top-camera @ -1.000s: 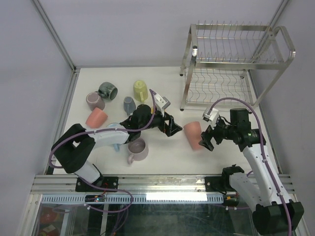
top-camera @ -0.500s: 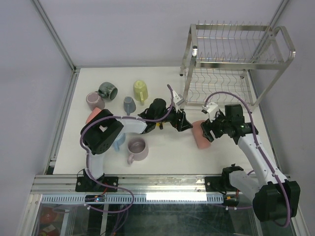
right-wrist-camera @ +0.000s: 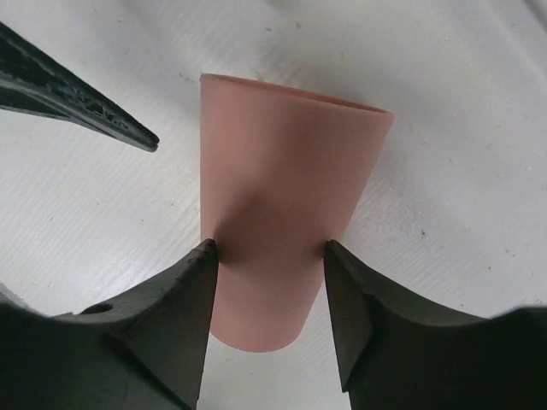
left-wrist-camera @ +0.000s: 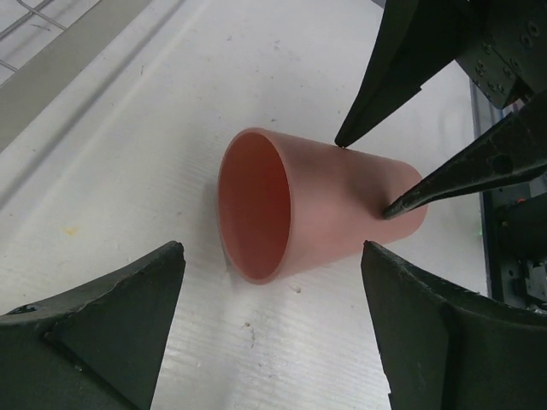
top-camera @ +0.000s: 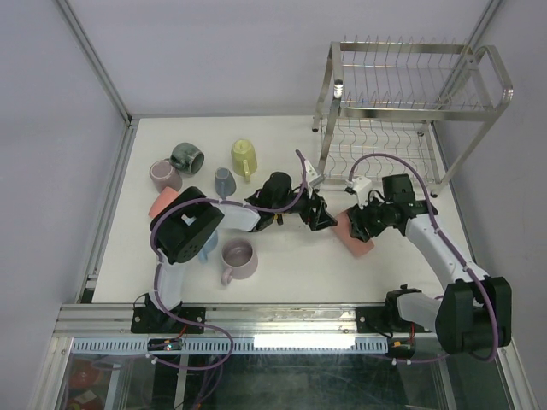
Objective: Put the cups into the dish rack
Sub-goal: Pick up the cup at the center of the board.
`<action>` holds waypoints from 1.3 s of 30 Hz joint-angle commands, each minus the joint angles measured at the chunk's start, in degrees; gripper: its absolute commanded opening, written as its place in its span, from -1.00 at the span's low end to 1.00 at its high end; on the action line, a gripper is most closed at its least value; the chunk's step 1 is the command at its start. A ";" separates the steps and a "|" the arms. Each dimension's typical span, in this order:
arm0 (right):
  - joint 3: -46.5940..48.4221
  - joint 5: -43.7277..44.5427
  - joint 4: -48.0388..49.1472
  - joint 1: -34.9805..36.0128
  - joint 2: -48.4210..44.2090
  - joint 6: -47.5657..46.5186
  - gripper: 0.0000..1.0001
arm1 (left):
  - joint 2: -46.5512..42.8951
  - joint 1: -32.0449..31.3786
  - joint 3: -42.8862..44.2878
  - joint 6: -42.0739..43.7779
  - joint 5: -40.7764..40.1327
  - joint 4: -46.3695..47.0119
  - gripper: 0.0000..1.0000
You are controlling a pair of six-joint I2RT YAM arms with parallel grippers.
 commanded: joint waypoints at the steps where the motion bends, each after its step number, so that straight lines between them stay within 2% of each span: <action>1: 0.95 -1.94 -3.21 0.90 3.42 -1.54 0.03 | -4.59 0.37 -2.95 5.54 -0.16 5.36 0.66; 5: 1.09 -3.96 -4.34 1.71 3.44 -3.20 0.03 | -7.59 0.37 -7.59 4.70 -0.04 7.65 0.58; 12: 0.65 -4.60 -4.66 3.14 3.23 -4.40 0.03 | -9.90 -0.48 -10.39 -6.68 2.58 9.84 0.36; 15: 0.65 -4.56 -4.75 3.48 3.75 -4.49 0.03 | -9.69 -1.24 -11.10 -7.09 1.43 10.44 0.30; 18: 0.65 -4.75 -4.88 3.68 3.92 -4.66 0.03 | -8.74 -1.28 -10.31 -7.25 0.07 8.47 0.12; 30: 0.63 -5.68 -5.21 4.28 3.40 -5.01 0.03 | -7.18 -2.70 -9.92 -8.60 0.62 8.14 -0.01; 37: 0.56 -6.12 -5.28 4.46 2.85 -5.08 0.03 | -6.49 -3.01 -10.45 -9.41 0.18 8.90 -0.37; 39: 0.65 -6.28 -5.37 4.41 2.63 -5.10 0.03 | -6.16 -3.11 -10.23 -9.71 0.19 8.84 -0.40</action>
